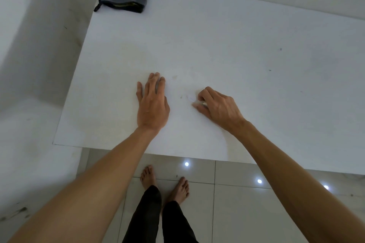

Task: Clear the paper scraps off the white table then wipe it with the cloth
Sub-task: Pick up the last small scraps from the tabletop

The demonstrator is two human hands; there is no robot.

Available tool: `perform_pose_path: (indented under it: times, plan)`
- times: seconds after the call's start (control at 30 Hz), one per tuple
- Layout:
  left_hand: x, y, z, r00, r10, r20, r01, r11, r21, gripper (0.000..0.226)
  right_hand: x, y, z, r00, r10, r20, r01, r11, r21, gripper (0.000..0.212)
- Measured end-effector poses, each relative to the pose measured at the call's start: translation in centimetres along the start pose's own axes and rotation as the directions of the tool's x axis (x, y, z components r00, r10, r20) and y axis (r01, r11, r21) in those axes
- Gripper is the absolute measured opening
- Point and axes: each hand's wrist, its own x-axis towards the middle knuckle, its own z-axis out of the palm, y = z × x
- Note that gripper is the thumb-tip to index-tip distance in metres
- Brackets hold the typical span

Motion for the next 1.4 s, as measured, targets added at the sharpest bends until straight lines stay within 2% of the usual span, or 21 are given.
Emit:
perform_pose_path:
  times: [0.17, 0.27, 0.3, 0.37, 0.43, 0.53, 0.6, 0.67, 0.73, 0.83, 0.87, 0.93, 1.17, 1.27, 1.4]
  plan:
    - [0.0, 0.0, -0.1, 1.0, -0.002, 0.0, 0.002, 1.0, -0.005, 0.054, 0.0, 0.1, 0.0, 0.998, 0.05, 0.04, -0.051, 0.998, 0.026, 0.019]
    - [0.0, -0.1, 0.0, 1.0, 0.004, -0.004, -0.004, 1.0, -0.006, 0.054, 0.2, 0.1, -0.7, 0.964, 0.249, 0.089, -0.262, 0.944, 0.199, 0.024]
    - [0.0, -0.1, 0.0, 1.0, 0.005, -0.005, -0.005, 1.0, -0.001, 0.054, 0.5, -0.1, -1.3, 0.929, 0.353, 0.114, -0.371, 0.882, 0.291, 0.022]
    - [0.0, -0.1, 0.1, 1.0, 0.006, -0.005, -0.006, 1.0, 0.014, 0.053, 1.0, -0.6, -2.4, 0.819, 0.545, 0.179, -0.56, 0.689, 0.46, 0.023]
    - [0.0, -0.2, 0.2, 1.0, 0.004, -0.001, -0.004, 1.0, 0.018, 0.053, 1.4, -0.9, -3.2, 0.709, 0.655, 0.261, -0.644, 0.45, 0.619, 0.035]
    - [0.0, -0.2, 0.3, 1.0, 0.001, 0.0, -0.001, 1.0, 0.016, 0.053, 1.7, -0.8, -4.0, 0.603, 0.671, 0.431, -0.641, 0.086, 0.762, 0.044]
    - [0.0, -0.2, 0.2, 1.0, 0.003, -0.004, -0.003, 1.0, 0.016, 0.052, 1.6, -0.5, -4.2, 0.556, 0.639, 0.532, -0.624, -0.102, 0.774, 0.048]
    - [0.0, -0.2, 0.2, 1.0, 0.004, -0.008, -0.004, 1.0, 0.018, 0.052, 1.5, -0.5, -4.2, 0.553, 0.597, 0.581, -0.588, -0.213, 0.78, 0.042]
    - [0.0, -0.2, 0.2, 1.0, 0.006, -0.009, -0.006, 1.0, 0.019, 0.052, 1.4, -0.3, -4.2, 0.56, 0.574, 0.598, -0.546, -0.287, 0.787, 0.025]
    - [0.0, -0.2, 0.2, 1.0, 0.005, -0.008, -0.005, 1.0, 0.023, 0.052, 1.3, 0.1, -4.1, 0.581, 0.528, 0.619, -0.502, -0.366, 0.784, 0.014]
    - [0.0, -0.2, 0.2, 1.0, 0.004, -0.006, -0.004, 1.0, 0.022, 0.052, 1.4, 0.0, -4.2, 0.578, 0.509, 0.637, -0.472, -0.429, 0.77, 0.012]
    - [0.0, -0.2, 0.2, 1.0, 0.002, -0.005, -0.002, 1.0, 0.019, 0.052, 1.5, 0.0, -4.3, 0.568, 0.484, 0.666, -0.407, -0.538, 0.738, 0.027]
    - [0.1, -0.2, 0.2, 1.0, -0.001, -0.001, 0.001, 1.0, 0.021, 0.053, 2.3, -0.6, -4.6, 0.621, 0.361, 0.695, -0.362, -0.655, 0.663, 0.032]
    - [0.0, -0.2, 0.2, 1.0, 0.001, 0.0, -0.001, 1.0, 0.027, 0.053, 2.8, -0.9, -4.8, 0.622, 0.36, 0.695, -0.394, -0.624, 0.675, 0.032]
    - [0.1, -0.1, 0.2, 1.0, -0.002, -0.003, 0.002, 1.0, 0.023, 0.054, 2.7, -0.6, -4.7, 0.627, 0.387, 0.676, -0.448, -0.53, 0.72, 0.008]
